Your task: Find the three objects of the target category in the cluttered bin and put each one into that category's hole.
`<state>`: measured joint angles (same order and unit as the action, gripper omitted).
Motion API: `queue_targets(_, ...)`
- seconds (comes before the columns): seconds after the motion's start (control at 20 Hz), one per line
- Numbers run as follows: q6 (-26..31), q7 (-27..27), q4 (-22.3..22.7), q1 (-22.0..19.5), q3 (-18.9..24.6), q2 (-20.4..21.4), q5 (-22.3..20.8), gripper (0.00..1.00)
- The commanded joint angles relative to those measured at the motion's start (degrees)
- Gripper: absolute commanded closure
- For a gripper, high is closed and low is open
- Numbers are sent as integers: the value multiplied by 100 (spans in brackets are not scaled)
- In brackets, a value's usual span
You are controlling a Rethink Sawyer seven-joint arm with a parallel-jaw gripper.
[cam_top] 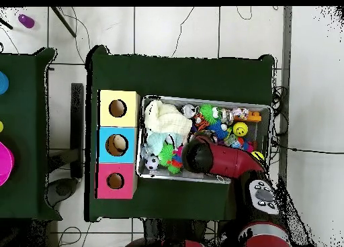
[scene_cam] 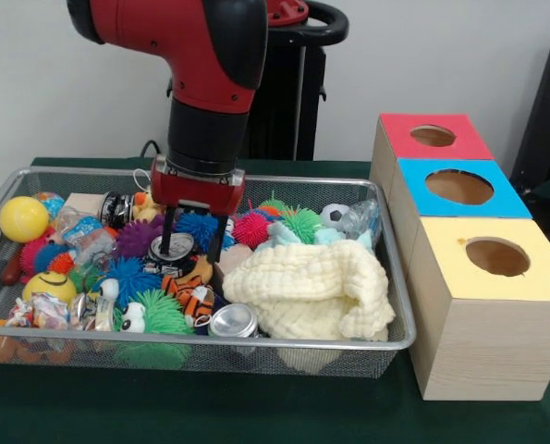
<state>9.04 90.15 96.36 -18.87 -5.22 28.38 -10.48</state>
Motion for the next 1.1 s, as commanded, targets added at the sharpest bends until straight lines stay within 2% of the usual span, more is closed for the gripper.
queue_targets(0.05,-1120,1165,-26,-331,342,-555,-8,0)
queue_targets(0.4,-1351,1155,-50,-259,297,-636,165,0)
queue_targets(0.7,-1117,976,-513,-240,328,-896,339,0)
queue_targets(0.95,-798,1014,-797,12,112,-1031,626,0)
queue_targets(1.1,-747,1129,-811,214,-68,-1034,826,0)
